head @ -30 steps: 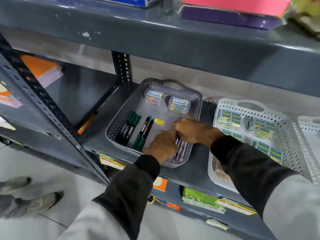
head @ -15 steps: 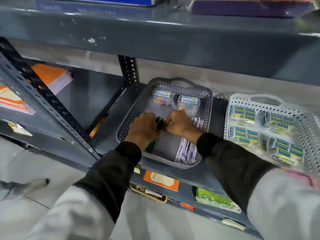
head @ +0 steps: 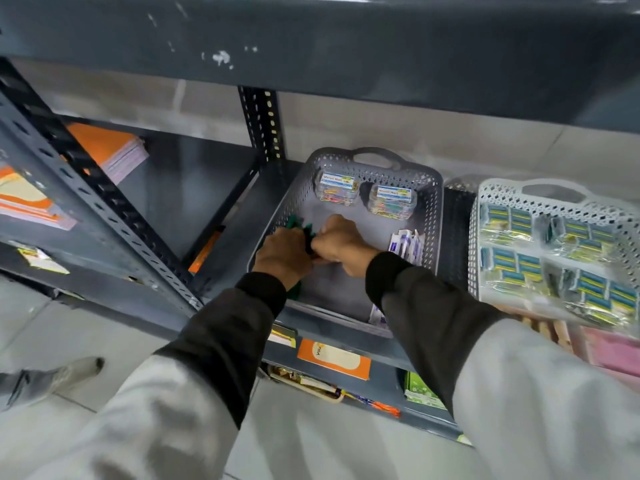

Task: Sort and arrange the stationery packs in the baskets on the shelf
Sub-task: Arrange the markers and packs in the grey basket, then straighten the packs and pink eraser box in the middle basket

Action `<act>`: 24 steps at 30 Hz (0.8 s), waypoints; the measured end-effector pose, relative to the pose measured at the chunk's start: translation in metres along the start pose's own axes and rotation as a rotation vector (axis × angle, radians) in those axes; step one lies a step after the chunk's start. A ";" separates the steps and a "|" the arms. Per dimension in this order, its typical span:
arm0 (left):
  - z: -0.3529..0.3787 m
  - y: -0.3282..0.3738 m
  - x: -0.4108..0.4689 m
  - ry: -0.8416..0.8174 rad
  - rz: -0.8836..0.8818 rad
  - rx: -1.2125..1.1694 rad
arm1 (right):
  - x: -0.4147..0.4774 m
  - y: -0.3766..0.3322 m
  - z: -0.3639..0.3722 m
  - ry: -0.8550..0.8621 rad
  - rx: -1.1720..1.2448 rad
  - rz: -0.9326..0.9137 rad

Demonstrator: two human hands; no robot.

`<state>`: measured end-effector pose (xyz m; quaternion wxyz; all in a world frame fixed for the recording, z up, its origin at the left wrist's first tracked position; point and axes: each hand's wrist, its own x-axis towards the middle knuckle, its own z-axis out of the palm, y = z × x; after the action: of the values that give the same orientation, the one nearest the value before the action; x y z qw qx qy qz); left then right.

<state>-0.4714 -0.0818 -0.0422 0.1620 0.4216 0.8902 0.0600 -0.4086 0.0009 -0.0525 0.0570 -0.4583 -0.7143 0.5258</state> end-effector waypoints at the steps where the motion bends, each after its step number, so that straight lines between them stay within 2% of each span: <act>1: -0.001 0.000 0.000 0.001 -0.003 0.004 | 0.001 0.000 0.000 -0.002 0.002 0.000; 5: -0.004 0.009 -0.006 0.010 -0.007 0.036 | -0.007 0.000 -0.008 0.000 -0.011 -0.013; 8: -0.010 0.027 -0.010 0.045 0.030 -0.013 | -0.023 -0.002 -0.027 0.051 -0.103 -0.091; 13: -0.025 0.085 -0.025 0.188 0.271 -0.211 | -0.051 0.009 -0.089 0.198 -0.130 -0.253; 17: -0.026 0.159 -0.050 0.172 0.462 -0.345 | -0.079 0.042 -0.162 0.335 -0.091 -0.327; 20: -0.004 0.206 -0.060 0.111 0.515 -0.322 | -0.101 0.078 -0.209 0.425 -0.083 -0.257; 24: 0.043 0.266 -0.077 -0.042 0.608 -0.295 | -0.138 0.142 -0.261 0.377 -0.113 -0.208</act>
<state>-0.2169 0.0271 0.0002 0.2143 0.6411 0.7018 0.2249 -0.0980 0.0884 0.0031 0.2178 -0.4747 -0.7628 0.3812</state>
